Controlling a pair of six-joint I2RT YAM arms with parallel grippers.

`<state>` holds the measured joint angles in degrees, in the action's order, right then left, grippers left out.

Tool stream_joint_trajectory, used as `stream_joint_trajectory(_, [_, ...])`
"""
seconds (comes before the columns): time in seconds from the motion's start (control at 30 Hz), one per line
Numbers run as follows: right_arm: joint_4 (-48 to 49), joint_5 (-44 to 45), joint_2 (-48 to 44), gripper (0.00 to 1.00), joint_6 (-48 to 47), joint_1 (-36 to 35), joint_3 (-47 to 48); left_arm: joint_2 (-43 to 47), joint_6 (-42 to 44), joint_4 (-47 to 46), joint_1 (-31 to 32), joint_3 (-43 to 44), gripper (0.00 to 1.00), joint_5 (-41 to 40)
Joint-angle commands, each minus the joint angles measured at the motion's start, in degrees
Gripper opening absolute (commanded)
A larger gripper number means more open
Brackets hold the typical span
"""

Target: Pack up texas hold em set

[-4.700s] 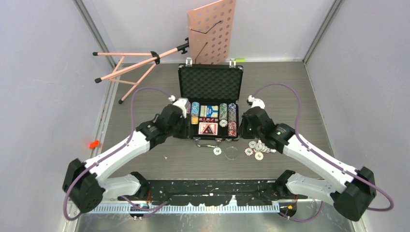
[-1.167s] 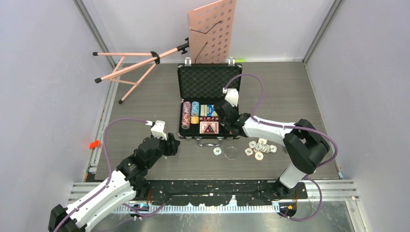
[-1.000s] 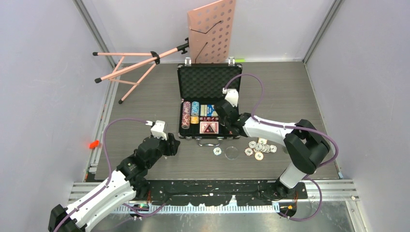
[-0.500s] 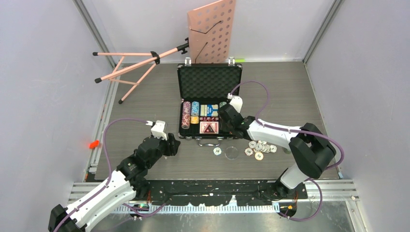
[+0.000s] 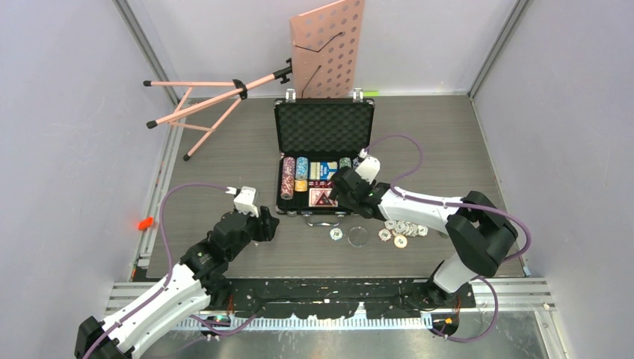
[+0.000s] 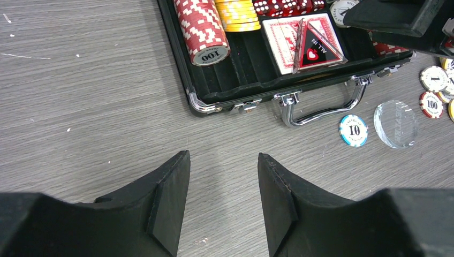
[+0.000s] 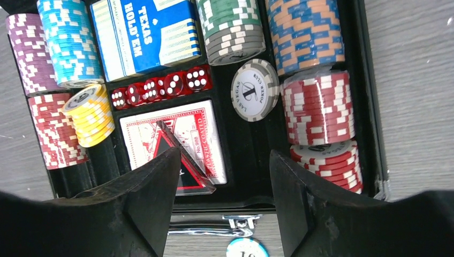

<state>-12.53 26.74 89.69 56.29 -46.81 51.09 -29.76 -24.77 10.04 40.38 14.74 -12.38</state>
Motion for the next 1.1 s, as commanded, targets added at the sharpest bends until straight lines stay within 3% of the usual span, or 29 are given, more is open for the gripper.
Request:
stream_joint_trajectory(0.0, [-0.1,6.4,1.6,0.67,9.0,-1.1,1.3,0.4,1.0,-2.8,0.0,0.1,0.52,0.6])
stream_joint_trajectory(0.4, [2.3,12.1,6.5,0.65,9.3,-1.2,3.6,0.7,1.0,-2.8,0.0,0.0,0.52,1.0])
stream_joint_trajectory(1.07, [6.5,10.0,8.3,0.60,1.7,0.8,7.6,0.8,1.2,-2.9,0.0,-0.1,0.52,1.3])
